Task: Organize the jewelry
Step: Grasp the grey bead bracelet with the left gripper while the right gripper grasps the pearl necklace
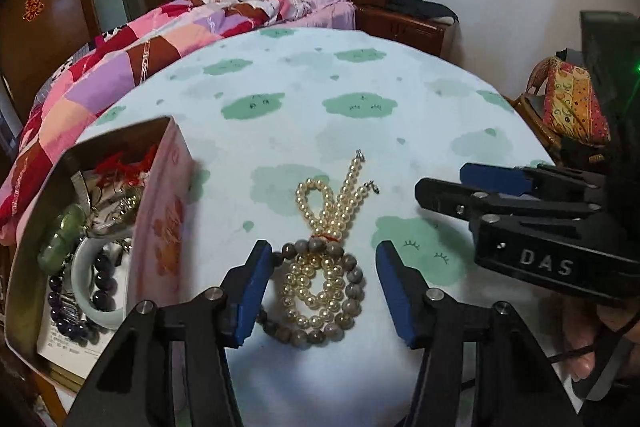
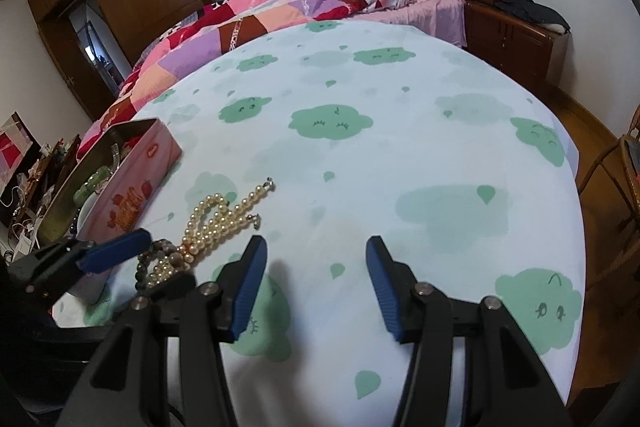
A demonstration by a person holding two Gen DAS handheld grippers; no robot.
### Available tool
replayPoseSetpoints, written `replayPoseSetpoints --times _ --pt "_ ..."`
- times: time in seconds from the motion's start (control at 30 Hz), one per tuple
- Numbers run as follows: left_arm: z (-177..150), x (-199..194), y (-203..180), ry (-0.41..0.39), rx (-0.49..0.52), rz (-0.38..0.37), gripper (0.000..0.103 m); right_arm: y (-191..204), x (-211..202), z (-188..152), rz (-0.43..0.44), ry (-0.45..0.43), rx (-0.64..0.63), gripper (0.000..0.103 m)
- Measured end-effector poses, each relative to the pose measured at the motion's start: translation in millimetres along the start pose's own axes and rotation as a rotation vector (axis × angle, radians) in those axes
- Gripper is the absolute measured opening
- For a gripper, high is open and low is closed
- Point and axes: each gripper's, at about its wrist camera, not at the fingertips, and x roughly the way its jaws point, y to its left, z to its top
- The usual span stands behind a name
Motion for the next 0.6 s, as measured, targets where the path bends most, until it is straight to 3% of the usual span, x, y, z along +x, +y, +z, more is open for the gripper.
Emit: replayPoseSetpoints --times 0.03,0.07,0.1,0.3,0.6 --pt "-0.5 -1.4 -0.2 -0.005 0.004 -0.005 0.037 0.4 0.0 0.0 -0.002 0.0 -0.002 0.056" --pt "-0.8 -2.2 -0.4 -0.002 0.009 -0.012 0.013 0.6 0.1 -0.1 -0.004 0.0 -0.005 0.056" --pt "-1.4 -4.1 0.3 -0.001 0.005 -0.022 0.01 1.3 0.1 -0.1 -0.006 0.001 -0.008 0.056" --pt "-6.9 -34.4 2.7 -0.095 0.013 -0.018 0.008 3.6 1.5 -0.4 -0.008 0.004 -0.022 0.058" --pt "-5.9 -67.2 33.5 -0.201 -0.094 0.009 0.008 14.6 3.9 1.5 -0.023 0.017 -0.05 0.058"
